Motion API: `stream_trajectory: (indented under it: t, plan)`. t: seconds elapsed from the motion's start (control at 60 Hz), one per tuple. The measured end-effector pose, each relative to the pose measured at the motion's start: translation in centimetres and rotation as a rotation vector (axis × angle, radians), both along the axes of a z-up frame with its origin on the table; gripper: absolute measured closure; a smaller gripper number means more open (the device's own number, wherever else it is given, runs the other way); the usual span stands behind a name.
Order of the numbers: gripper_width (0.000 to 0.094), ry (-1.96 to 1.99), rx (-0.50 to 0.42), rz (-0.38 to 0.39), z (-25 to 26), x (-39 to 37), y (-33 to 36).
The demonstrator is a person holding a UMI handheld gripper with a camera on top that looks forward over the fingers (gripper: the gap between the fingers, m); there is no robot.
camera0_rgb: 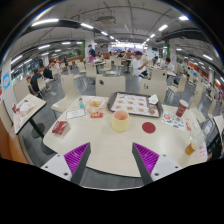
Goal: Pour water
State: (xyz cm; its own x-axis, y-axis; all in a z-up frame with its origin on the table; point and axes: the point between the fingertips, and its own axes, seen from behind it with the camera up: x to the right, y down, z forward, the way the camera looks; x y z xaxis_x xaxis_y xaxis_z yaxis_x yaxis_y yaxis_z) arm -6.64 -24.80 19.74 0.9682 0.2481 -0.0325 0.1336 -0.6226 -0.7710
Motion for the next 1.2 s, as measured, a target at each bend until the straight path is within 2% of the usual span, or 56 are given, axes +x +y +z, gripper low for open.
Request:
stream_trajectory:
  t: [0.1,0.25,0.5,0.733,0.9,1.1,1.15,1.2]
  plan:
    - [0.0089,-0.003,0.004,-0.025,-0.5,2.0,0.0]
    - [0.0089,-0.011,0.001,-0.078,-2.4,11.3,-0.9]
    - [0.0090,-0.063,-0.032,-0.218,-8.0,28.1,-2.5]
    - [0.0093,-0.074,0.007,-0.303,-11.9,41.2,1.0]
    - [0.0094,-0.045,0.074,-0.316,-13.0,45.3,6.6]
    - [0.0113,-0.031,0.166,-0.296,-13.3,46.1,12.9]
    - [0.0145,-0.023,0.185,-0.296,-13.4,46.1,13.7]
    - [0.0243,-0.019,0.191,-0.305,-13.7,46.2,14.2]
